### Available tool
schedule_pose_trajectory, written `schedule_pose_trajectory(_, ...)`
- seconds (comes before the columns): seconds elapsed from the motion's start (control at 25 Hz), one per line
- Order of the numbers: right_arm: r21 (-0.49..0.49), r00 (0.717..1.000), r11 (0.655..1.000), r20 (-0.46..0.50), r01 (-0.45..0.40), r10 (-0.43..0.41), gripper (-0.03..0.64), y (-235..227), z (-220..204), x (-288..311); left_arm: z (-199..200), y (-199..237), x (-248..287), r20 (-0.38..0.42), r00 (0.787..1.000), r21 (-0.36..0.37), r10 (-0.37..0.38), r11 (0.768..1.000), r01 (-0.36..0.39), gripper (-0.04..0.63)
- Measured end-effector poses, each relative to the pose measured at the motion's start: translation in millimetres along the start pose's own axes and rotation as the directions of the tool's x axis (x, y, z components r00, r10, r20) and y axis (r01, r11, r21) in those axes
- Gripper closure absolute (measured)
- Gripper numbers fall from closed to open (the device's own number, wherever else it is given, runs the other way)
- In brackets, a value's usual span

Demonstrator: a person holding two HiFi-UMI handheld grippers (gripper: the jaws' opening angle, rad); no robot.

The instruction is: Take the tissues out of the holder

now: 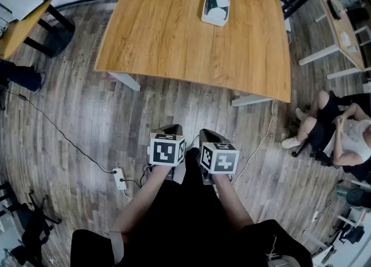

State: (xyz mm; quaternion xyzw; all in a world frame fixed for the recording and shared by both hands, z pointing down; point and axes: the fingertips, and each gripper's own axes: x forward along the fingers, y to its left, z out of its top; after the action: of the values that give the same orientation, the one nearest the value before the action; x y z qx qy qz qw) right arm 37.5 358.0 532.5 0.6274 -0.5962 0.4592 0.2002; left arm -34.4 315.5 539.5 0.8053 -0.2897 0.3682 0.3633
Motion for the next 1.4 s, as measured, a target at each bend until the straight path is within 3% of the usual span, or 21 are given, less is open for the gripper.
schedule_pose_trajectory(0.2,0.008,0.999,0.999,-0.012,0.041,-0.041,0.606,57.6,-46.3,-15.8,-49.5,35.2,-42.4,-0.026,1.000,0.036,-0.004,0.999,0.005,0.588)
schedule_pose_trajectory(0.36,-0.009,0.999,0.999,-0.003,0.049,-0.049,0.606,79.9,-69.2,-36.7,-81.1,35.7,-67.3,-0.032,0.999,0.053,-0.005,0.999,0.006,0.588)
schedule_pose_trajectory(0.68,0.021,0.999,1.000,0.054,-0.006,0.005,0.606,76.5,-113.1,-75.3,-109.1,-9.2,-85.4,0.025,1.000,0.086,-0.014,0.996,0.012,0.588)
schedule_pose_trajectory(0.96,-0.027,0.997,0.999,0.072,-0.027,0.029,0.604,55.5,-163.0,-107.1,-167.0,-59.3,-90.2,0.029,0.999,0.101,-0.029,0.995,0.026,0.588)
schedule_pose_trajectory(1.4,-0.064,0.991,0.995,0.102,-0.082,0.088,0.606,66.6,-188.7,-128.8,-208.9,-70.0,-106.2,0.037,0.999,0.104,-0.008,0.995,0.004,0.588)
